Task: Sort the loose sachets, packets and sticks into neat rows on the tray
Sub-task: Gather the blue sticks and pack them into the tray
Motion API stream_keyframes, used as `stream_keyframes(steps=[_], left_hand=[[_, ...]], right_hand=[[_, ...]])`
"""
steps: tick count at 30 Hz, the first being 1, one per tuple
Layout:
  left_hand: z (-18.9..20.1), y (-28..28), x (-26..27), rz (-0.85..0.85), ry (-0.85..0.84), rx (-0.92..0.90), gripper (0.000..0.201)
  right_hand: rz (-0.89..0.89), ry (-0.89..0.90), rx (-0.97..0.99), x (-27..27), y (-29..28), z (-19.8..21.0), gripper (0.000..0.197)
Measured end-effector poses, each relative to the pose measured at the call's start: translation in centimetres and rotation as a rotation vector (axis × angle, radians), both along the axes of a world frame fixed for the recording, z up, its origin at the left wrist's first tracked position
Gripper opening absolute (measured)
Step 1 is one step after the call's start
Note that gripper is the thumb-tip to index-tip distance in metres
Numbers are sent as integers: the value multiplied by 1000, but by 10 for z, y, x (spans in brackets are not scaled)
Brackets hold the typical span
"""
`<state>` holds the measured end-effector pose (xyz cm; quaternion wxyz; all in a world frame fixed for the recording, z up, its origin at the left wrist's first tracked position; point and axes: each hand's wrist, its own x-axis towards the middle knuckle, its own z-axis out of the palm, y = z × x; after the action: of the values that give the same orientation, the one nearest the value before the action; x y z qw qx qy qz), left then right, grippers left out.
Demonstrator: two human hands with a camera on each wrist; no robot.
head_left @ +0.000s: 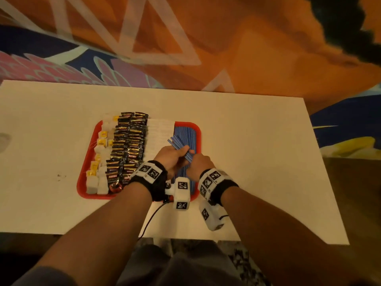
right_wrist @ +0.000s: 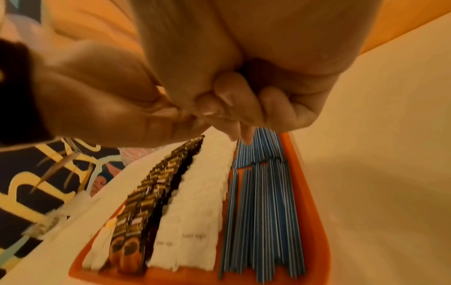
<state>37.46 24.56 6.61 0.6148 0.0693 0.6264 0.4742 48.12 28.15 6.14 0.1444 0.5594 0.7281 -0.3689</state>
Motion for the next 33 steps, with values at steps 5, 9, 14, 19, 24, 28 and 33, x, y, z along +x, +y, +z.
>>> stream_keyframes(steps=[5,9,14,19,24,28,33], left_hand=[[-27,-2,-4,-102,184,-166,13],[-47,5,-17,-406,510,-283,17],[-54,10,-8,-724,877,-419,38],[-63,13,4,-768,1011,-460,37],[-65,9,5,-788,1068,-461,29],[-69,4,3,-750,1064,-473,29],[-72,0,0,-698,1056,-448,24]], right_hand=[[83,44,-166,2,-17,-26,40],[134,75,-234,19,-15,-32,46],[98,62,-224,33,-8,-49,47],[19,95,-184,39,-8,-58,30],[-28,141,-148,42,-8,-64,25],[-42,202,-109,39,-10,-65,20],[-14,220,-81,33,-13,-65,17]])
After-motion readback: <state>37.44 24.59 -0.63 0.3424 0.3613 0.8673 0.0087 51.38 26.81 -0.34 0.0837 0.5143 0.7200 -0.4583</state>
